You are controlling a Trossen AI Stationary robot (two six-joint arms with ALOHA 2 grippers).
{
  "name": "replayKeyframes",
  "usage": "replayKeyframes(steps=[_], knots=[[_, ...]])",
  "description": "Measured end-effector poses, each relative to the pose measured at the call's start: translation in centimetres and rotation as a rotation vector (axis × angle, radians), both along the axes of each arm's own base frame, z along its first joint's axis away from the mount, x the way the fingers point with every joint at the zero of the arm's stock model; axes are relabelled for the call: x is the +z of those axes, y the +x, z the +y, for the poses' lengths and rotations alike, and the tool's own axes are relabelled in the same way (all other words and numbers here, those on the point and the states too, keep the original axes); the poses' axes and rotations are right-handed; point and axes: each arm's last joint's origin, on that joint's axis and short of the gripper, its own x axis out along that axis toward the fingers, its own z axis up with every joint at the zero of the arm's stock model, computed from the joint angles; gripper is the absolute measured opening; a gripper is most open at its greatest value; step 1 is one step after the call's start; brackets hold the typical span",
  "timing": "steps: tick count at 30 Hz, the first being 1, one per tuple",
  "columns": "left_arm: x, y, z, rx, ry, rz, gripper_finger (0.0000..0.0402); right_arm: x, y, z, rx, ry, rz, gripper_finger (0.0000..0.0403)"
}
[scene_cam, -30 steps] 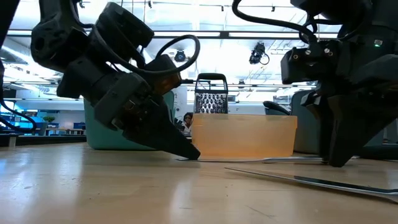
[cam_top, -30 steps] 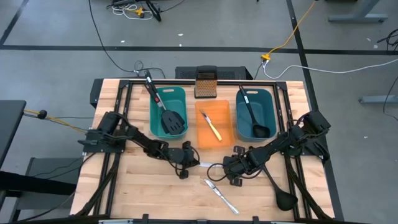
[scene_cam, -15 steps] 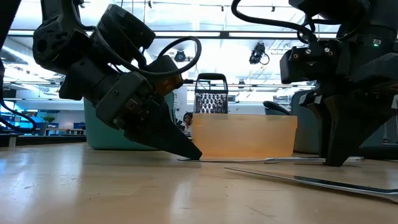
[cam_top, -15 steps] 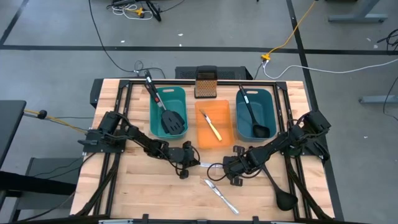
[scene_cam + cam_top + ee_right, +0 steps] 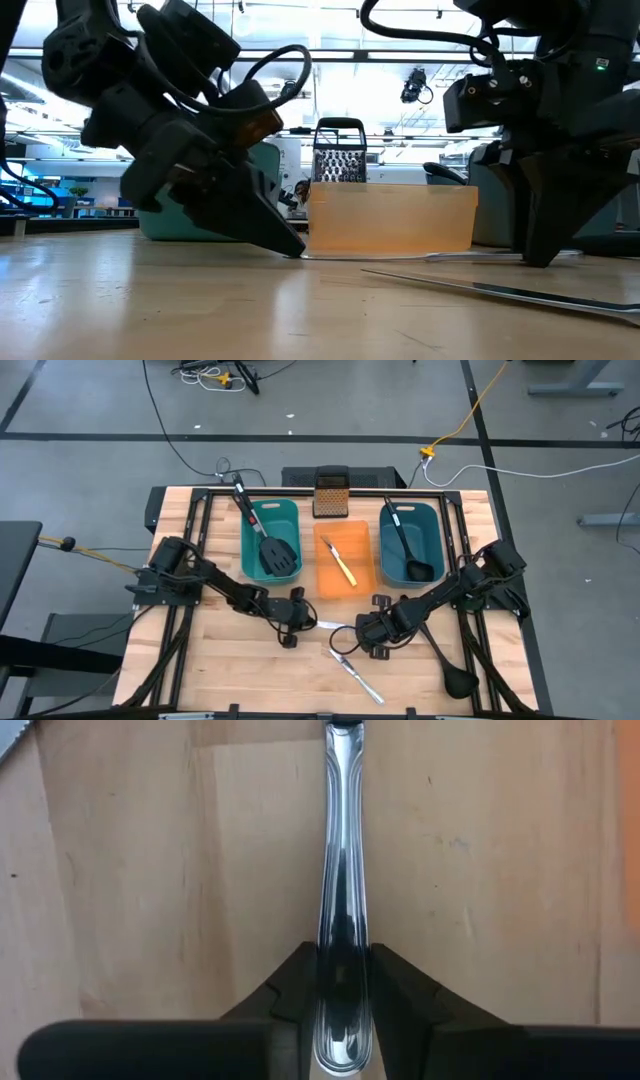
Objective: Pick & Place Kitchen Items
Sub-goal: Put the top silver table knife into the orange bin
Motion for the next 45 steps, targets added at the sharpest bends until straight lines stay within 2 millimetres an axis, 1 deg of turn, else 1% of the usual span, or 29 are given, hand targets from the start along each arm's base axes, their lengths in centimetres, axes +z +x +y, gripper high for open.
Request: replayKeyframes(steps=[8,12,15,18,21,25,28,30,34,40,45], knots=[[1.5,-0.8,-0.2,-0.036,0.075,0.037,0.0007,0.1,0.1,0.0,0.000,-0.011,-0.007,0.0077],[2.7,-1.8,-0.2,-0.020,0.120,-0.001,0.0004,0.4,0.0,-0.1,-0.001,-0.025,-0.020,0.0077],[3.3,-3.6,0.3,-0.012,0.119,-0.018,0.0007,0.9,-0.2,-0.3,-0.005,-0.040,-0.028,0.0077],[4.0,-5.5,1.1,0.053,0.105,-0.060,0.0009,1.7,-0.2,-0.3,-0.009,-0.042,-0.069,0.0077],[4.1,-7.6,1.9,0.086,0.085,-0.096,0.0005,2.3,-0.2,-0.4,-0.011,-0.038,-0.096,0.0077],[4.3,-9.9,2.8,0.112,0.021,-0.198,0.0004,3.4,-0.2,-0.4,-0.007,-0.029,-0.151,0.0076],[4.0,-11.2,3.3,0.135,-0.004,-0.238,0.0010,4.3,-0.4,-0.4,-0.008,-0.019,-0.183,0.0076],[3.9,-11.7,3.5,0.142,-0.011,-0.256,0.0011,4.9,-0.5,-0.4,-0.010,-0.007,-0.206,0.0076],[4.0,-11.6,3.4,0.129,-0.011,-0.258,0.0005,6.5,-0.8,-0.6,-0.033,0.003,-0.272,0.0076],[5.5,-10.1,2.7,0.063,-0.009,-0.285,0.0009,8.0,-1.2,-1.1,-0.063,-0.041,-0.355,0.0076],[6.7,-8.9,1.3,-0.005,0.019,-0.232,0.0007,8.7,-1.4,-1.5,-0.107,-0.059,-0.389,0.0076]])
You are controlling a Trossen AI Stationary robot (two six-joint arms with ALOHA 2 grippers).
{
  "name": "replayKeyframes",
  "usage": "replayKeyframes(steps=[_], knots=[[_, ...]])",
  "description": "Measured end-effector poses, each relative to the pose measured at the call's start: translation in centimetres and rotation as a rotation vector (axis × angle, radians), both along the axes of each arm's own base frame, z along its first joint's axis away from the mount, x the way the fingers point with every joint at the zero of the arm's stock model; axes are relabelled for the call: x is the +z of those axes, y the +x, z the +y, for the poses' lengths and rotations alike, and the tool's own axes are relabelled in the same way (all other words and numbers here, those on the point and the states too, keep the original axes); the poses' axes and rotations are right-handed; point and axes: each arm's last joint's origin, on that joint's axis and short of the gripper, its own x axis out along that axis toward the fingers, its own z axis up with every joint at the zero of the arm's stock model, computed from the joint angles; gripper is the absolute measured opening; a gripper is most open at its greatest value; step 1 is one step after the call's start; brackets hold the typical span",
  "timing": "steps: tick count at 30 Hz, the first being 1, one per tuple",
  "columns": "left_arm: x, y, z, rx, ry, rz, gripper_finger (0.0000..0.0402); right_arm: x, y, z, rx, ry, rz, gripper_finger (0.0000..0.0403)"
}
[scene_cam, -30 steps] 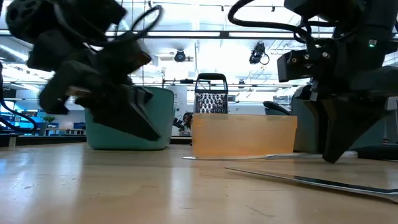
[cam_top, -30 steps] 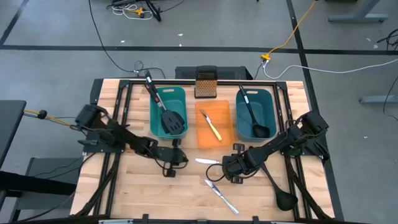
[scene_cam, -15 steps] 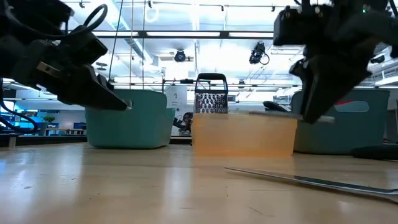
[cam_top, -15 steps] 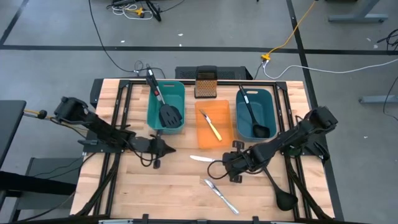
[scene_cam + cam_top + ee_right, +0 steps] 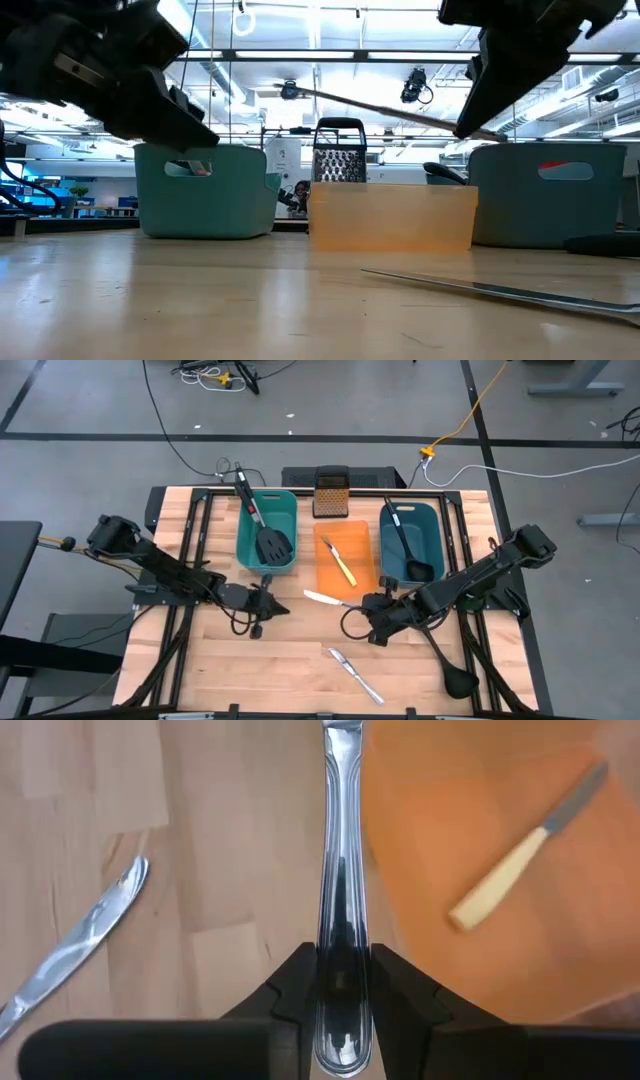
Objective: Pick & Place Kitchen Items
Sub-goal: Put the top silver table knife into the orange bin
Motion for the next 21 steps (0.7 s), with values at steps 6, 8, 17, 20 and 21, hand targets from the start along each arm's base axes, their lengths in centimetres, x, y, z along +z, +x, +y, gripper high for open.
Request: replayKeyframes(steps=[6,8,17,20,21], knots=[[3.2,0.5,-2.0,-0.054,0.125,-0.032,0.0006,1.0,-0.6,-2.8,-0.151,0.043,0.040,0.0076],[4.6,0.2,-2.0,-0.055,0.147,-0.054,0.0006,1.4,-1.0,-4.2,-0.218,0.087,0.076,0.0076],[9.4,-2.6,-0.4,0.030,0.173,-0.172,0.0011,2.6,-0.7,-8.8,-0.353,0.213,0.205,0.0076],[9.5,-3.4,0.0,0.046,0.161,-0.138,0.0012,4.0,0.7,-9.5,-0.373,0.187,0.241,0.0076],[9.5,-3.4,0.1,0.047,0.161,-0.132,0.0011,4.4,1.5,-9.8,-0.376,0.184,0.238,0.0076]])
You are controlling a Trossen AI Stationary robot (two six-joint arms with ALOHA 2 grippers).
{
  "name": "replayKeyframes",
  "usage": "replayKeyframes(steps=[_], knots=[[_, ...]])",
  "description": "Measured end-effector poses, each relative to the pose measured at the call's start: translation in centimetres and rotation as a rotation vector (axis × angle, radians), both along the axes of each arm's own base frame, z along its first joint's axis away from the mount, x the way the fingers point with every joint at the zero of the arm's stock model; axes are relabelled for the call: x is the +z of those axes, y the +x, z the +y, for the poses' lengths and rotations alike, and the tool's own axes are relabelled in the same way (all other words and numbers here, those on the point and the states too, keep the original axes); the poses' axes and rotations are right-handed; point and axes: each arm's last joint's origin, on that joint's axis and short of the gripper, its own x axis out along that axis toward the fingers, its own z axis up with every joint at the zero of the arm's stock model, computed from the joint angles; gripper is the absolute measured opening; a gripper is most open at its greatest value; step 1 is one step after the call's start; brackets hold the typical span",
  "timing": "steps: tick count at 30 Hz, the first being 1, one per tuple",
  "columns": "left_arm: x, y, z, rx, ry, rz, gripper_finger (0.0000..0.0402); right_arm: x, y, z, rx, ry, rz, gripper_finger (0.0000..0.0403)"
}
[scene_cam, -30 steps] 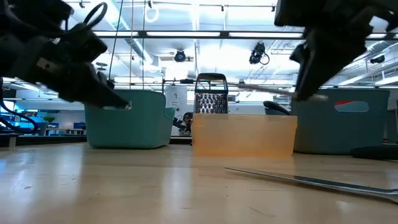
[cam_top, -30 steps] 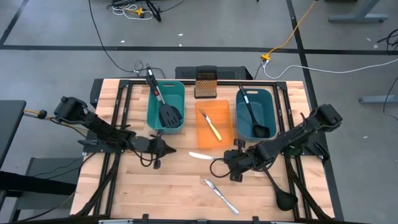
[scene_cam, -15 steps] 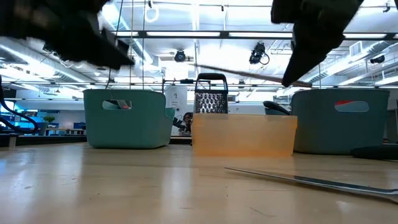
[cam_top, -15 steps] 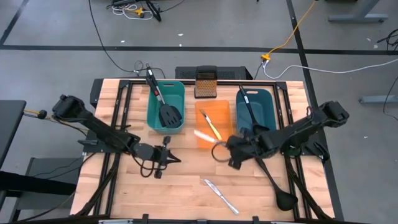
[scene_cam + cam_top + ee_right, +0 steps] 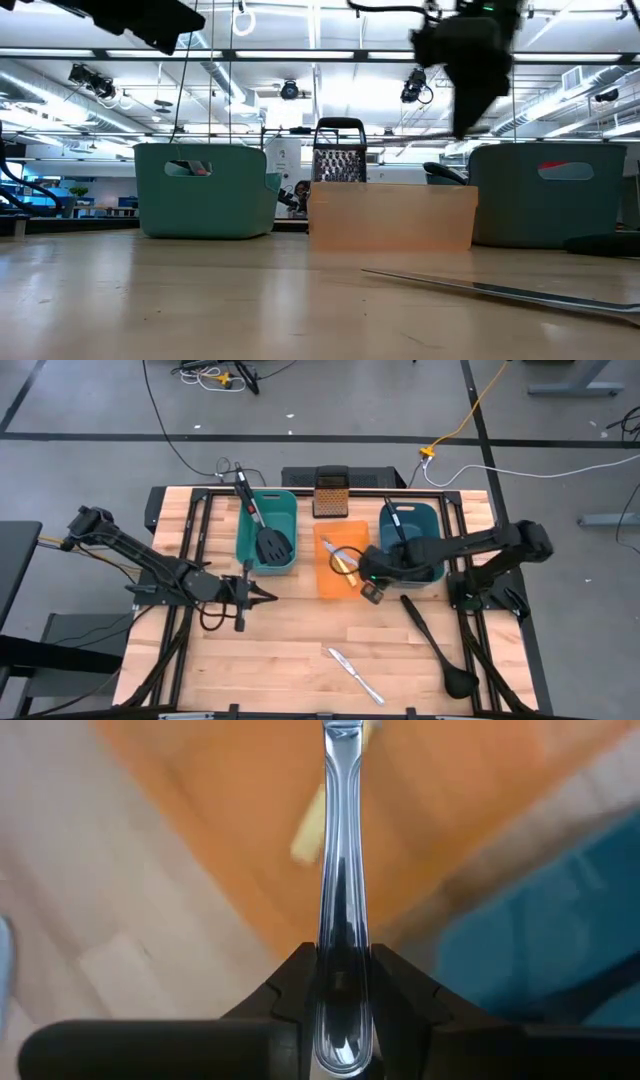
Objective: Pick & Place Kitchen Items
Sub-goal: Put the top silver table knife into the orange bin
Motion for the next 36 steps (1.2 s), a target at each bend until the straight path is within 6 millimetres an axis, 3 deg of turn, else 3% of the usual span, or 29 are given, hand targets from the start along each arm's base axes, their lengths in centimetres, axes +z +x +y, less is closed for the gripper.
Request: replayKeyframes(steps=[3,7,13,18,23,29,36], knots=[[-0.3,-0.1,0.1,0.005,0.017,0.029,0.0007,0.9,2.4,-0.7,0.011,0.024,0.001,0.0076],[-0.3,-0.2,0.1,0.020,0.025,0.033,0.0007,0.2,4.3,-2.0,-0.018,0.013,0.077,0.0076],[-0.3,-0.4,-0.4,-0.008,0.023,0.029,0.0013,-2.7,5.0,-3.8,-0.132,0.023,0.232,0.0076],[-0.3,-0.5,-0.8,-0.025,0.040,0.026,0.0006,-4.3,5.7,-4.8,-0.168,0.044,0.261,0.0076],[-0.3,-0.5,-0.7,0.009,0.057,0.020,0.0010,-4.6,6.6,-5.9,-0.198,0.059,0.174,0.0076],[-0.3,-0.5,-0.7,0.013,0.055,0.021,0.0015,-4.7,7.0,-6.0,-0.240,0.075,0.122,0.0076],[-0.3,-0.5,-0.7,0.013,0.053,0.021,0.0005,-6.9,6.6,-5.8,-0.286,0.126,0.112,0.0076]])
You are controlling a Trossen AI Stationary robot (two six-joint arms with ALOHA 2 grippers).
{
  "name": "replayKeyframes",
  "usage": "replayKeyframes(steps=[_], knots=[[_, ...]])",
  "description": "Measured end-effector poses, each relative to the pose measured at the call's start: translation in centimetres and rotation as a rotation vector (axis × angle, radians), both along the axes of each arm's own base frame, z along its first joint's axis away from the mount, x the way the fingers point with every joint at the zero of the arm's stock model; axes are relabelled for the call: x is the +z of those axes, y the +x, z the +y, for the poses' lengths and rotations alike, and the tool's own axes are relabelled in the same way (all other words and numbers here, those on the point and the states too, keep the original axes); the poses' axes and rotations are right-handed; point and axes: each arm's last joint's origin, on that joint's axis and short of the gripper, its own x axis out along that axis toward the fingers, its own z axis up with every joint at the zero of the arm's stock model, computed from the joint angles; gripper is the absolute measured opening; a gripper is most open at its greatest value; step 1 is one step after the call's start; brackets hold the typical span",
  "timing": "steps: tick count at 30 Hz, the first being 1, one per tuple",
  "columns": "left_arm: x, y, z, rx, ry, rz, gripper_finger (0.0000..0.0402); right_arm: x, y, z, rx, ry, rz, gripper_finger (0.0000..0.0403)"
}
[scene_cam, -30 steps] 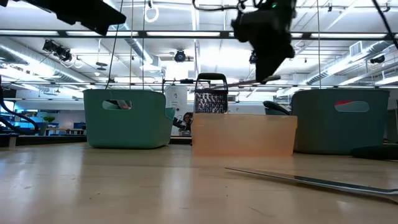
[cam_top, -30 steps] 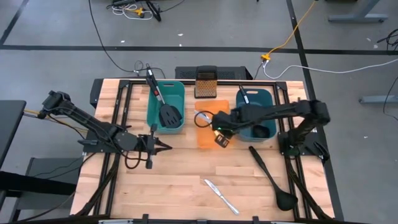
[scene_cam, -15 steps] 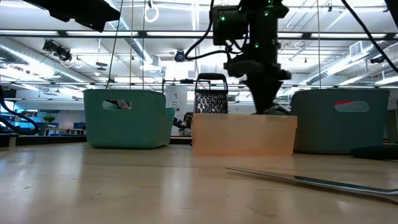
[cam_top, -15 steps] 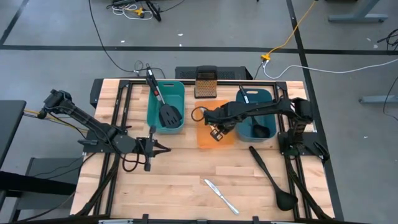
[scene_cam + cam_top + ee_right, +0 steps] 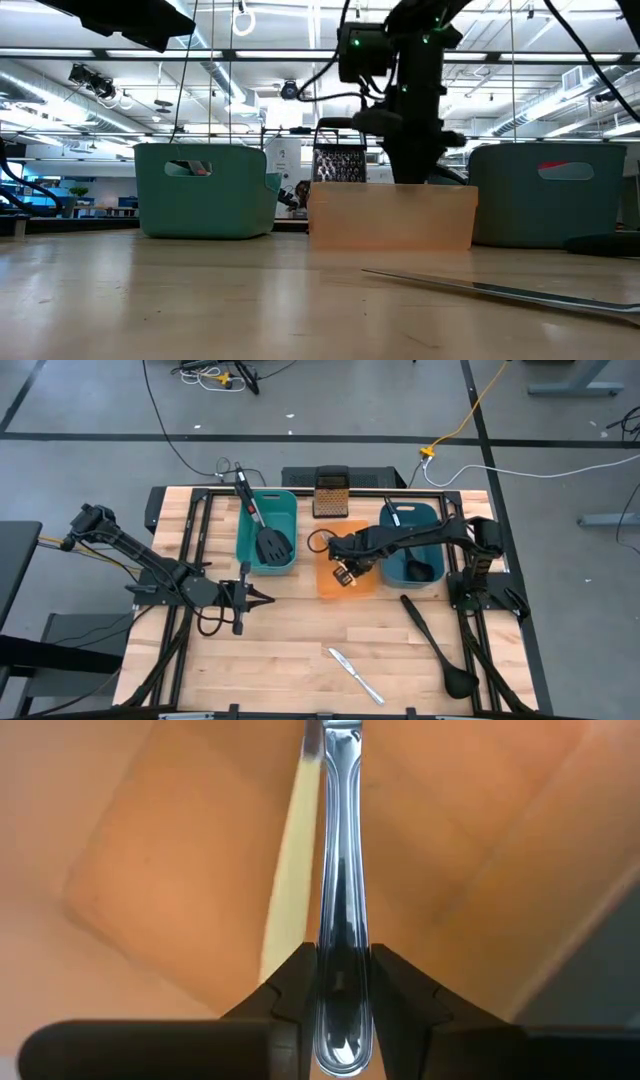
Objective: Pick & Place Kitchen Items
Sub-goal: Put the top silver table knife into the orange bin, then adjust the green bin
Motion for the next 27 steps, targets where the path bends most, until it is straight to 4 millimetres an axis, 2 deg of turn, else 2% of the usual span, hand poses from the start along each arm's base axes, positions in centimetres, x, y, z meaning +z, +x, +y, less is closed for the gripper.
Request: replayKeyframes(steps=[7,14,21,24,27], knots=[[0.0,0.0,0.0,0.000,-0.001,0.000,0.0018,-2.9,-0.6,-0.7,-0.008,0.032,-0.058,0.0076],[0.0,0.0,0.0,-0.002,0.005,-0.001,0.0011,-3.7,-0.9,-1.0,0.022,0.014,-0.057,0.0080],[0.0,0.0,0.0,-0.002,0.006,0.000,0.0010,-3.6,-0.8,-1.3,0.015,-0.050,-0.070,0.0182],[0.0,0.0,0.0,-0.002,0.003,-0.001,0.0015,-3.3,-0.7,-1.3,0.039,-0.059,-0.076,0.0205],[0.0,0.0,0.0,0.001,-0.005,0.000,0.0017,-2.4,-0.1,-1.3,0.083,-0.075,-0.109,0.0212]])
